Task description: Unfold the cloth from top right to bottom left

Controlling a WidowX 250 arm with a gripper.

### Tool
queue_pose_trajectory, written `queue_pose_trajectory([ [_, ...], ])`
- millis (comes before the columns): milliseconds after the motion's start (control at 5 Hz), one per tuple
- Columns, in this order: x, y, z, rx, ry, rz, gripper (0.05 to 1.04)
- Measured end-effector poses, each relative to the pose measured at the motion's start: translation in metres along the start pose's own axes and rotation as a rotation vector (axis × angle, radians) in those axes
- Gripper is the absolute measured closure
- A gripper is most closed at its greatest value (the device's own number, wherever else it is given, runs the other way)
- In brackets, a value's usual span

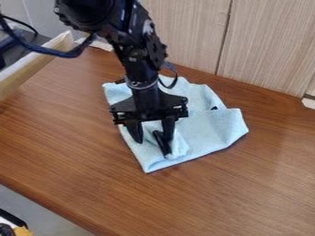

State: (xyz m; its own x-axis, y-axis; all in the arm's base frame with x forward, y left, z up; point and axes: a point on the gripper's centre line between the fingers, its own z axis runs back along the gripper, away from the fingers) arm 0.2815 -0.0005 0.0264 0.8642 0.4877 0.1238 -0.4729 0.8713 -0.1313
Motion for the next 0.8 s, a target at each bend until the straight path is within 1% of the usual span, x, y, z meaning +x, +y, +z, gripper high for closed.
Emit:
queue_pose_trajectory([
  [200, 0.0001, -0.0004, 0.0, -0.002, -0.001, 0.002, 0.778],
  [400, -0.0015, -0.0015, -0.0004, -0.017, 0.016, -0.008, 0.961],
  [600, -0.0011, -0.0004, -0.0004, -0.017, 0.017, -0.003, 1.027],
  [800, -0.0002, -0.0007, 0.0063, -0.036, 0.015, 0.01, 1.029],
])
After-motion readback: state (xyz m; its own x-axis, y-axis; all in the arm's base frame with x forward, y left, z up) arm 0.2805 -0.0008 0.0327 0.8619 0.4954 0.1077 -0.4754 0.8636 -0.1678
